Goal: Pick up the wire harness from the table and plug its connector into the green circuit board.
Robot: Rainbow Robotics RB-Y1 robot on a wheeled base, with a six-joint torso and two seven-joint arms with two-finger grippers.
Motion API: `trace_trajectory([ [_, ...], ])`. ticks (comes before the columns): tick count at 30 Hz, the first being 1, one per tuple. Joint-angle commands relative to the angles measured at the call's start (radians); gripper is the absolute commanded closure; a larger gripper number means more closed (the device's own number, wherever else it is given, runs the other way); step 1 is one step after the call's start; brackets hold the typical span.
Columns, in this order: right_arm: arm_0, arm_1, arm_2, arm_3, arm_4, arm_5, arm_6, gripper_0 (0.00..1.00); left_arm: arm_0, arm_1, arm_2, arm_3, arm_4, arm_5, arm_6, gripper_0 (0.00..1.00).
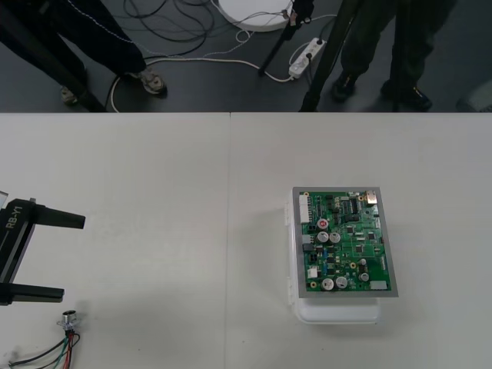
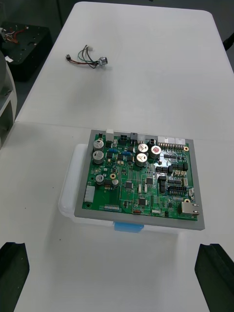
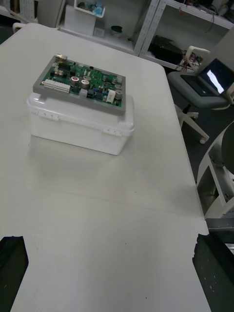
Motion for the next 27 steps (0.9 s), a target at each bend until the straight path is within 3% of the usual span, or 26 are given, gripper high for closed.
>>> trace_trajectory([
  [1, 0.007, -0.022, 0.008, 0.001, -0.016, -0.006, -0.027, 0.0, 0.011, -0.013, 0.015, 0.008, -0.017, -0.054, -0.058, 0.0],
  [7, 0.007, -0.022, 0.008, 0.001, -0.016, -0.006, -0.027, 0.0, 0.011, 0.016, 0.013, 0.008, -0.063, -0.063, -0.091, 0.0],
  [27, 0.044, -0.03, 0.076, 0.021, -0.03, -0.006, -0.021, 0.0, 0.022, 0.204, 0.013, 0.007, -0.264, -0.045, -0.539, 0.0],
])
